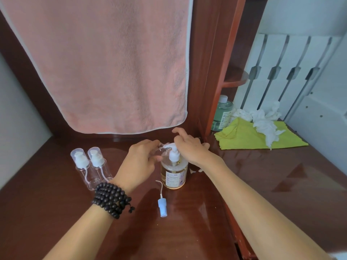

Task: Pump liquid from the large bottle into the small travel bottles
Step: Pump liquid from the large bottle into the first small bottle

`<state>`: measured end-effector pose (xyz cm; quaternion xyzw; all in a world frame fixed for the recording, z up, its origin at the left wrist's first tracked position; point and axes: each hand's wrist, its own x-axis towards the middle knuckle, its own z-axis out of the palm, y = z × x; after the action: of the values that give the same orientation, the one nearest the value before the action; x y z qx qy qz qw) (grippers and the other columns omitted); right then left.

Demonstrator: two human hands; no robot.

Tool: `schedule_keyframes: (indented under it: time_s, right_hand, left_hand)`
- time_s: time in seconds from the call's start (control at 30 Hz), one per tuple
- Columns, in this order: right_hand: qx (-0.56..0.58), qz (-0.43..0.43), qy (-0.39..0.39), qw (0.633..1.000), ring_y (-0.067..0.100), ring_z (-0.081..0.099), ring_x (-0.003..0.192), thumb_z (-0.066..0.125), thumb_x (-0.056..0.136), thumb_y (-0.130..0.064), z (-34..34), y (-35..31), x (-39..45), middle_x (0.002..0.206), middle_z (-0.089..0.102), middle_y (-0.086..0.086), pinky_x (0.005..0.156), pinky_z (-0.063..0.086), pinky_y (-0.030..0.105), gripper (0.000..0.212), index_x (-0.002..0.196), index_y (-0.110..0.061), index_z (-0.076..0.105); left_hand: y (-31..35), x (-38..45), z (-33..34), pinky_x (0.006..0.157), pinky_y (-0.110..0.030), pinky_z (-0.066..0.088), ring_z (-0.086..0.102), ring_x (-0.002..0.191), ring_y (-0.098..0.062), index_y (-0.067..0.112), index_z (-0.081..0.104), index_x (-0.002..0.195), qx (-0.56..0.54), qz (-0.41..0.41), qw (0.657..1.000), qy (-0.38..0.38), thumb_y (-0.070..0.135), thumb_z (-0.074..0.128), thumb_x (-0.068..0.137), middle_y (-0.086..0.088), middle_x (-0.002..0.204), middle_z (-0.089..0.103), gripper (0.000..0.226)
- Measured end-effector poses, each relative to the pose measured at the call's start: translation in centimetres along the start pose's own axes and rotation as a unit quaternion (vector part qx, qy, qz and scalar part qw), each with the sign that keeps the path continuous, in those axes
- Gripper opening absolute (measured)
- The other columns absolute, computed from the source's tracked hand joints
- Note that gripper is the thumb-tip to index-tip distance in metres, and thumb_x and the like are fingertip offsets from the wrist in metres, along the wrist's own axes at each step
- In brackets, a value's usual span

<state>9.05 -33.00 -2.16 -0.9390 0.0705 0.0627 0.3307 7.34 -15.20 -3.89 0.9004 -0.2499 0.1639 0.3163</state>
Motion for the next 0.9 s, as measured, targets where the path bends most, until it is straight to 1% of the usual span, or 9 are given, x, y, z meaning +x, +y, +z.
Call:
schedule_keyframes:
  time_s: [0.07, 0.17, 0.27, 0.37, 0.43, 0.57, 0.7, 0.77, 0.9]
  right_hand:
    - [-0.012, 0.002, 0.005, 1.000, 0.033, 0.042, 0.130, 0.017, 0.104, -0.032, 0.1, -0.1, 0.0, 0.125, 0.055, 0.006, 0.109, 0.021, 0.056, 0.043, 0.140, -0.038, 0.040]
    - [-0.006, -0.002, 0.004, 1.000, 0.032, 0.046, 0.126, 0.021, 0.106, -0.033, -0.8, -0.8, -0.2, 0.127, 0.059, 0.004, 0.103, 0.021, 0.052, 0.037, 0.132, -0.029, 0.047]
    - [-0.002, -0.002, -0.004, 1.000, 0.029, 0.048, 0.118, 0.025, 0.105, -0.033, -1.3, -1.7, 0.1, 0.125, 0.060, 0.004, 0.103, 0.020, 0.053, 0.037, 0.137, -0.027, 0.044]
    - [0.002, 0.012, -0.014, 1.000, 0.033, 0.047, 0.127, 0.025, 0.101, -0.028, -0.1, -1.6, 0.4, 0.131, 0.059, 0.008, 0.095, 0.018, 0.051, 0.046, 0.145, -0.033, 0.039]
    - [0.008, 0.027, -0.014, 0.999, 0.032, 0.046, 0.125, 0.025, 0.099, -0.023, 0.7, -1.4, 0.6, 0.132, 0.059, 0.009, 0.100, 0.020, 0.050, 0.050, 0.145, -0.036, 0.040]
    - [-0.012, 0.038, -0.006, 0.999, 0.032, 0.046, 0.128, 0.025, 0.099, -0.020, 1.4, -1.7, 0.7, 0.137, 0.059, 0.007, 0.107, 0.022, 0.053, 0.052, 0.147, -0.036, 0.041]
    - [0.014, 0.021, -0.010, 1.000, 0.033, 0.048, 0.127, 0.033, 0.101, -0.032, -0.6, -2.5, 0.3, 0.130, 0.060, 0.006, 0.102, 0.021, 0.052, 0.045, 0.145, -0.028, 0.040]
    - [0.030, 0.018, 0.000, 0.999, 0.033, 0.048, 0.128, 0.031, 0.103, -0.039, -1.6, -2.9, 0.7, 0.131, 0.059, 0.005, 0.106, 0.021, 0.055, 0.043, 0.142, -0.026, 0.041]
    - [-0.007, 0.052, -0.004, 0.999, 0.038, 0.044, 0.137, 0.026, 0.103, -0.032, -0.6, -3.0, 1.5, 0.143, 0.055, 0.012, 0.110, 0.018, 0.057, 0.048, 0.150, -0.024, 0.034]
  left_hand:
    - [0.1, -0.1, 0.1, 0.068, -0.009, 0.035, 0.054, 0.075, -0.015, 0.010, 0.067, 0.104, 0.002, 0.001, 1.000, 0.002, 0.005, 0.075, 0.079, 0.003, 0.080, 0.059, 0.027]
    - [0.3, 0.0, -0.3, 0.068, -0.017, 0.039, 0.055, 0.075, -0.016, 0.011, 0.067, 0.105, -0.003, 0.000, 1.000, 0.014, 0.006, 0.074, 0.080, 0.001, 0.083, 0.060, 0.027]
    - [0.6, 0.1, -0.5, 0.070, -0.009, 0.039, 0.056, 0.076, -0.015, 0.012, 0.066, 0.105, -0.014, 0.001, 1.000, 0.022, 0.005, 0.074, 0.080, 0.001, 0.084, 0.060, 0.028]
    - [0.5, -0.1, -0.3, 0.070, -0.012, 0.038, 0.055, 0.077, -0.015, 0.012, 0.066, 0.104, -0.003, 0.009, 1.000, 0.018, 0.005, 0.075, 0.079, 0.002, 0.083, 0.059, 0.028]
    - [0.3, -0.3, 0.0, 0.070, -0.020, 0.040, 0.054, 0.077, -0.015, 0.011, 0.066, 0.103, 0.010, 0.013, 1.000, 0.009, 0.004, 0.074, 0.078, 0.003, 0.082, 0.059, 0.027]
    - [0.2, -0.6, 0.2, 0.068, -0.016, 0.037, 0.052, 0.075, -0.013, 0.013, 0.065, 0.099, 0.005, 0.003, 1.000, 0.002, 0.005, 0.074, 0.079, 0.007, 0.080, 0.056, 0.024]
    - [0.3, -0.3, -0.5, 0.072, -0.014, 0.040, 0.057, 0.081, -0.012, 0.015, 0.066, 0.104, -0.009, 0.002, 1.000, 0.007, 0.007, 0.071, 0.082, 0.003, 0.088, 0.061, 0.023]
    - [0.5, -0.2, -0.9, 0.075, -0.012, 0.042, 0.058, 0.084, -0.011, 0.016, 0.066, 0.104, -0.011, 0.004, 1.000, 0.008, 0.007, 0.070, 0.082, 0.003, 0.090, 0.062, 0.024]
    - [0.4, -0.4, -0.6, 0.074, -0.024, 0.045, 0.059, 0.081, -0.013, 0.014, 0.065, 0.105, -0.005, 0.000, 1.000, 0.014, 0.008, 0.072, 0.082, 0.002, 0.087, 0.063, 0.024]
